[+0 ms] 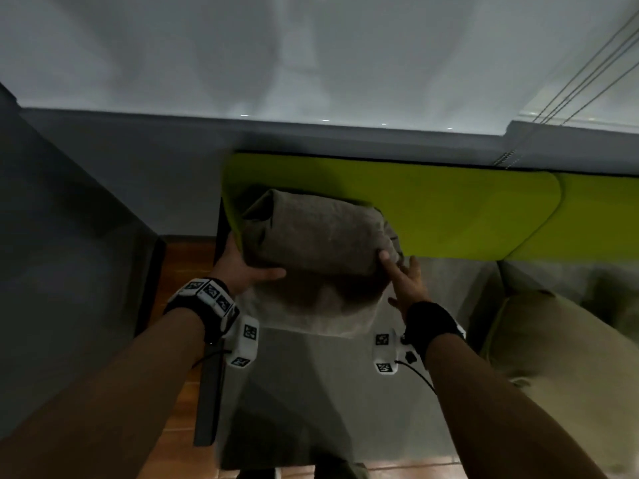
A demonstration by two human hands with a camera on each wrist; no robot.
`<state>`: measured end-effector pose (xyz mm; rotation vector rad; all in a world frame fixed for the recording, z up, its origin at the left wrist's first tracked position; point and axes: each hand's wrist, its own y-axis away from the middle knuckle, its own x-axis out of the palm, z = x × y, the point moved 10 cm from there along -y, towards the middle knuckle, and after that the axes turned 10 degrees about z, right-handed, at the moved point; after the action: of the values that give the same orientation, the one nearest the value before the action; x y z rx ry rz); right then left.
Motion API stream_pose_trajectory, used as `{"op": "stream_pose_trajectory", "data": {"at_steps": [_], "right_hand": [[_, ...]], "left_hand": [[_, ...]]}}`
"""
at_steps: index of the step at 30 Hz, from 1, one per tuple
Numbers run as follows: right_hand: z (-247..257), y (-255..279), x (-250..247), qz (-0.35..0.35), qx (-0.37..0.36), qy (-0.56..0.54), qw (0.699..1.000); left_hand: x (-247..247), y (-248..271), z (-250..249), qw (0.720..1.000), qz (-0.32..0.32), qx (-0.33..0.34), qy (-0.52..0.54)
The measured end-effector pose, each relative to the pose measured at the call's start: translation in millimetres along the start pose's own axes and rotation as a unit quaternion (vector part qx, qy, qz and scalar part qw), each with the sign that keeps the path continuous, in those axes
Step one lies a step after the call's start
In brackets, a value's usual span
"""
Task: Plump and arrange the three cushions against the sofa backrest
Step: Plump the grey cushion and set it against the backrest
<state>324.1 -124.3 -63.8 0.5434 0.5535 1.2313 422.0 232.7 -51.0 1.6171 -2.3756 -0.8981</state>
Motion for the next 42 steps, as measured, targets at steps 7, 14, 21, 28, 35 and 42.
{"op": "stream_pose_trajectory", "data": {"at_steps": [7,14,21,28,35,42], "right_hand": [[27.5,2.9,44.4,0.105,-0.08,0.015,0.991],[25.7,8.9,66.1,0.147,-0.108,0.049,0.982],[23.3,3.2,56.8,0.128,-0.068,0.042,0.989],[14.8,4.4,42.0,0.103,-0.042,0.013,0.994],[49.2,-4.4,26.2,0.049,-0.102,0.268,0.957],[102.6,-26.2,45.1,0.047,-0.146,0.417,0.896]], "left_hand": [[-8.8,9.4,23.2,0.998,-0.065,-0.01,0.026],[-2.4,52.5,1.4,0.994,-0.082,0.054,-0.052],[-15.1,46.4,10.2,0.991,-0.114,0.034,-0.067],[-15.2,45.7,15.5,0.994,-0.084,0.036,-0.066],[-25.5,29.6,17.3,0.988,-0.103,0.045,-0.105],[-29.6,-2.0,13.0,0.961,-0.073,0.012,-0.266]]}}
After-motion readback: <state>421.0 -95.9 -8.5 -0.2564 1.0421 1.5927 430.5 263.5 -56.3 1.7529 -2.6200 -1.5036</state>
